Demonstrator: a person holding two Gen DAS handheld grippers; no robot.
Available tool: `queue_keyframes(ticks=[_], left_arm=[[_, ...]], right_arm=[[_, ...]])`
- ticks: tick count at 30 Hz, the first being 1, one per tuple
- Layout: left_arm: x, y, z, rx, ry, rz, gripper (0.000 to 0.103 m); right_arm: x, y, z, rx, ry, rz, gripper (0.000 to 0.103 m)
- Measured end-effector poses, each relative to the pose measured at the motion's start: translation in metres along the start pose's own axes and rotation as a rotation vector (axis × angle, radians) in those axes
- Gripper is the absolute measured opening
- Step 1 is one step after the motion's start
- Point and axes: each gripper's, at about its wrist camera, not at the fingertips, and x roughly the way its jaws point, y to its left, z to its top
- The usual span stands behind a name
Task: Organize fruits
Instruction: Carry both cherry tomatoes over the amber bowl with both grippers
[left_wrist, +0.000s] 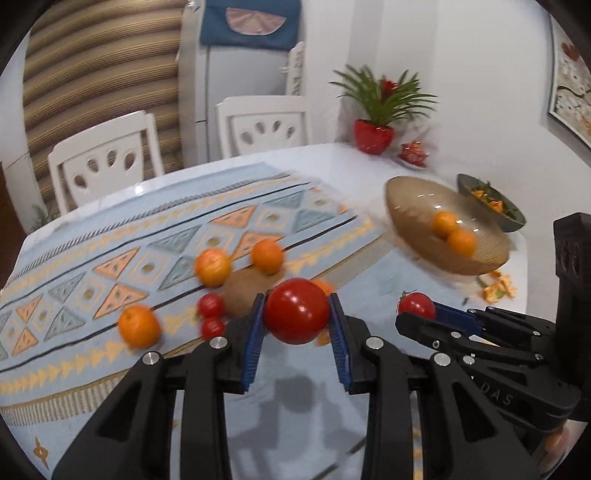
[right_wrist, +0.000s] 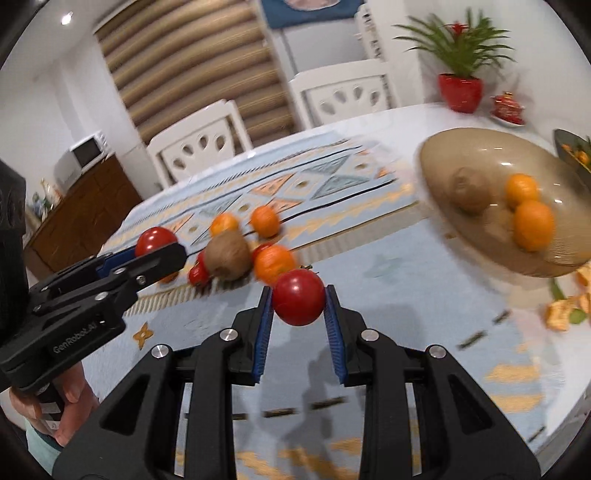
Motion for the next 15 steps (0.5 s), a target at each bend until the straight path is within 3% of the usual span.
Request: queue_keyframes(ticks=[8,15], left_arm=[[0.009,-0.051,0.029,0.06,-0.01,-0.03,0.032],[0.032,-0.102,0.061,0.101,-0.009,-0.1,0.032]], right_arm=[[-0.052,-0.092,0.018,0.16,-0.117,-0.06,0.029],[-0.087,-0.151,0.038,0.222,-0.198,-0.141,0.029]])
